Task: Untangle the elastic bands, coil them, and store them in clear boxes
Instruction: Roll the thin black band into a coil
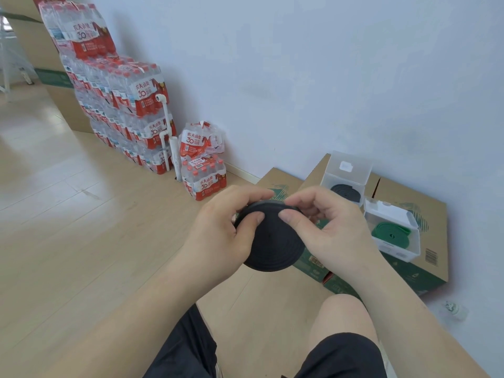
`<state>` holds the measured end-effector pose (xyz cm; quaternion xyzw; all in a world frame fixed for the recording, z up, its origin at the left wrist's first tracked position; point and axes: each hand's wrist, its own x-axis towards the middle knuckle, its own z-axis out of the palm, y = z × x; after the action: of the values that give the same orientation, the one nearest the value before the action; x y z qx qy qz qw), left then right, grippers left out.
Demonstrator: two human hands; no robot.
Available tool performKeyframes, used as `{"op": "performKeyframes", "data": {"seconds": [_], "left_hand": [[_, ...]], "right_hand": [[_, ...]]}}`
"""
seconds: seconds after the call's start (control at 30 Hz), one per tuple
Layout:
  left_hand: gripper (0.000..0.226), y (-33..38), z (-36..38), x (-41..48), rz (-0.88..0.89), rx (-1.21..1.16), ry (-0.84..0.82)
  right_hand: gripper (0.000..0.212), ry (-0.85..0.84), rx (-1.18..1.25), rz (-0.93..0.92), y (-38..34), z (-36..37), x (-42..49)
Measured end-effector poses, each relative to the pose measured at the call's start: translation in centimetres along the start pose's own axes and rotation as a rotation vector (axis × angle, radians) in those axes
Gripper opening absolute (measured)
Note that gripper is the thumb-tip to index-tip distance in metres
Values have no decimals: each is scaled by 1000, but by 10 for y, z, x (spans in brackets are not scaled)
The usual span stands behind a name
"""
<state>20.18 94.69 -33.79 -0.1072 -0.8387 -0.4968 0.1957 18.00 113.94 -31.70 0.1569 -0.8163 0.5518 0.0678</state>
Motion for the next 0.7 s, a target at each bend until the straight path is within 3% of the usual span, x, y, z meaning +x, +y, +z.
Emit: {"op": "performKeyframes", "data": {"seconds": [0.13, 0.3, 0.47, 0.7], "left_hand": [[37, -2, 3, -2, -42, -28, 15], [35, -4, 11, -3, -114, -70, 54], [34, 3, 22, 3, -221, -173, 67], [35, 23, 46, 25, -243, -293, 51]], "right_hand": [[18, -47, 14, 53, 6, -7, -2], [32, -58, -87, 41, 17, -9, -3], [38, 76, 33, 91, 25, -10, -5], [39, 176, 67, 121, 29, -38, -4]]}}
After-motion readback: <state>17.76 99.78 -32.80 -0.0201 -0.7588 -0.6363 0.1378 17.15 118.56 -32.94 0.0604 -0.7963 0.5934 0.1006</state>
